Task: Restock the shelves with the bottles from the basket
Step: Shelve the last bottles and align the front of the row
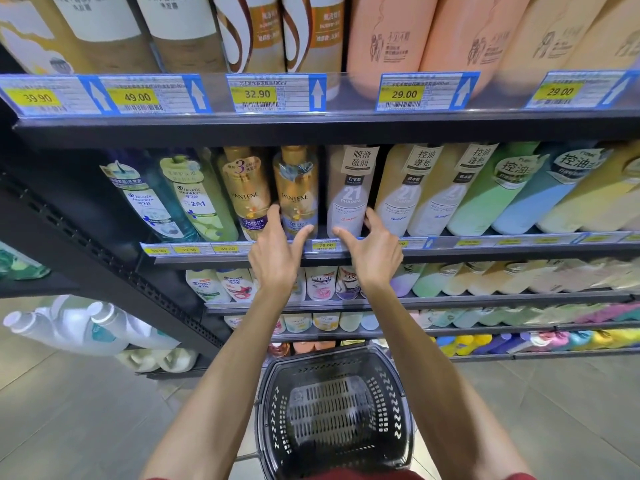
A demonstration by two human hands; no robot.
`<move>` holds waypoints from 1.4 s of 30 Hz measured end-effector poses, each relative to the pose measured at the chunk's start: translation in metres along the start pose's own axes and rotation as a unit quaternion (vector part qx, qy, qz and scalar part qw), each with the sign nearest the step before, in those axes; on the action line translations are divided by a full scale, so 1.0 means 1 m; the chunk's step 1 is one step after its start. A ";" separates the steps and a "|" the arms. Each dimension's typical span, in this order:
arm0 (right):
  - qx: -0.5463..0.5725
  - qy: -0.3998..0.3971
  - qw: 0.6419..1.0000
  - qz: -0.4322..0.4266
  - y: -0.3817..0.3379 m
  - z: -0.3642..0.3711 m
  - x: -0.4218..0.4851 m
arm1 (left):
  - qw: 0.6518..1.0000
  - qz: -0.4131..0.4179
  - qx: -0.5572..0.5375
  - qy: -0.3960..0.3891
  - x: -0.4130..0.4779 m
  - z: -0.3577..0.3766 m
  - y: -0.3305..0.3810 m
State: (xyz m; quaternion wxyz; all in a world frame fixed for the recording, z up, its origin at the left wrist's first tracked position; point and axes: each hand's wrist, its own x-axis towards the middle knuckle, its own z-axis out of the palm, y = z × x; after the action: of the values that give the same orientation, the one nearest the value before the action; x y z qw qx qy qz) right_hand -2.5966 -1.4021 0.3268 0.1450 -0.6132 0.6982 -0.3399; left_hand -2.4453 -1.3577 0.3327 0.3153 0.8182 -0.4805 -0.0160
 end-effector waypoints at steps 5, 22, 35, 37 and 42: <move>0.014 0.007 1.000 0.005 -0.001 0.004 -0.001 | 1.000 0.006 -0.002 0.000 0.000 -0.001 -0.001; 0.017 0.005 1.000 0.012 -0.006 0.000 -0.001 | 1.000 0.006 -0.001 -0.007 -0.001 -0.004 0.004; 0.010 -0.016 1.000 0.019 -0.012 -0.005 -0.001 | 0.999 0.005 -0.033 -0.019 -0.006 -0.008 -0.004; 0.005 -0.022 1.000 0.013 -0.011 -0.008 -0.002 | 0.999 0.003 -0.045 -0.023 -0.008 -0.008 -0.007; -0.007 -0.036 0.999 -0.024 -0.008 -0.015 -0.010 | 0.998 0.025 -0.061 -0.023 -0.006 -0.017 -0.011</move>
State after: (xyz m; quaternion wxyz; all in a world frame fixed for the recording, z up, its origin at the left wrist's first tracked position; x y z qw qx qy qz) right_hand -2.5981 -1.3885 0.3406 0.1579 -0.6427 0.6797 -0.3162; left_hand -2.4341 -1.3406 0.3391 0.3533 0.7849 -0.5059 -0.0565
